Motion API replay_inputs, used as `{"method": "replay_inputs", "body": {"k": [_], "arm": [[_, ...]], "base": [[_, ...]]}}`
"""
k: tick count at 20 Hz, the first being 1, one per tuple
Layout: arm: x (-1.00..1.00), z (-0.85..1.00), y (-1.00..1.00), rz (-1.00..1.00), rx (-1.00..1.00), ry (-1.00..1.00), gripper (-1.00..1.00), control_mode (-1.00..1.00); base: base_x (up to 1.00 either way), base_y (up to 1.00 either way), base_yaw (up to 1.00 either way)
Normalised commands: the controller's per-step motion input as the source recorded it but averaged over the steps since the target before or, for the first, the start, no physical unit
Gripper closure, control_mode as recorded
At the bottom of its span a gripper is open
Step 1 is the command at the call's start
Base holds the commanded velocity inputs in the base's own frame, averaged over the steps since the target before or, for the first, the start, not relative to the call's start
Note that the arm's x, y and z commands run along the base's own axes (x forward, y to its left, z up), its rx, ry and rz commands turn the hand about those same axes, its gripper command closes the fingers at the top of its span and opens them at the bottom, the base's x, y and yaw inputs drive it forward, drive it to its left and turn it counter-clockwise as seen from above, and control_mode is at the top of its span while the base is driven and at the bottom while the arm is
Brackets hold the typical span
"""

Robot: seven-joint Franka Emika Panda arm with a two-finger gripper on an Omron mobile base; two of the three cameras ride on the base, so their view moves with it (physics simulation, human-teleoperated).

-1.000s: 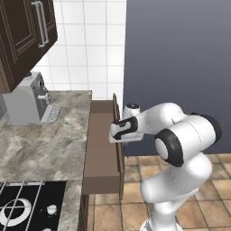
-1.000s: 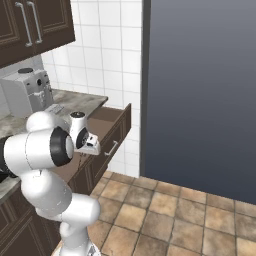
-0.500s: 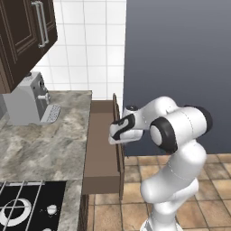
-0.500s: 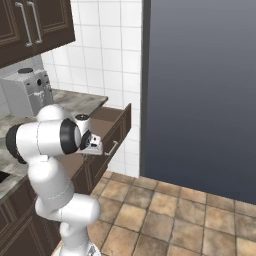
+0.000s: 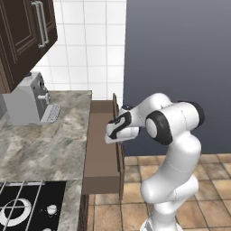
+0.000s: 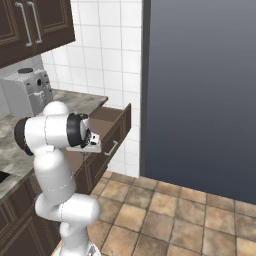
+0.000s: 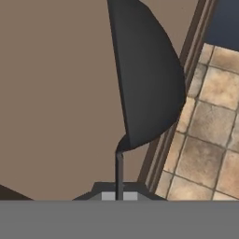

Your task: Pick up the metallic utensils from the counter and place them in the open drawer. Make sure not to pick up any wooden utensils.

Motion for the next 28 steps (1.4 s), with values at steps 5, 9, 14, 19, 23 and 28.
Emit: {"method": "replay_inputs", "body": {"k": [5, 9, 14, 19, 23, 28], "arm": [[0.20, -0.27, 0.07, 0.00, 0.00, 0.00, 1.00, -1.00], [0.07, -0.34, 0.00, 0.00, 0.00, 0.00, 1.00, -1.00], [0.00, -0.25, -0.07, 0.00, 0.00, 0.00, 1.00, -1.00], [0.00, -0.27, -0.20, 0.00, 0.00, 0.00, 1.00, -1.00], [0.00, -0.32, -0.54, 0.00, 0.00, 0.00, 1.00, -1.00], [0.00, -0.42, -0.78, 0.00, 0.00, 0.00, 1.00, -1.00]], "base": [[0.00, 0.00, 0.00], [0.00, 0.00, 0.00], [0.00, 0.00, 0.00], [0.00, 0.00, 0.00], [0.00, 0.00, 0.00], [0.00, 0.00, 0.00]]}}
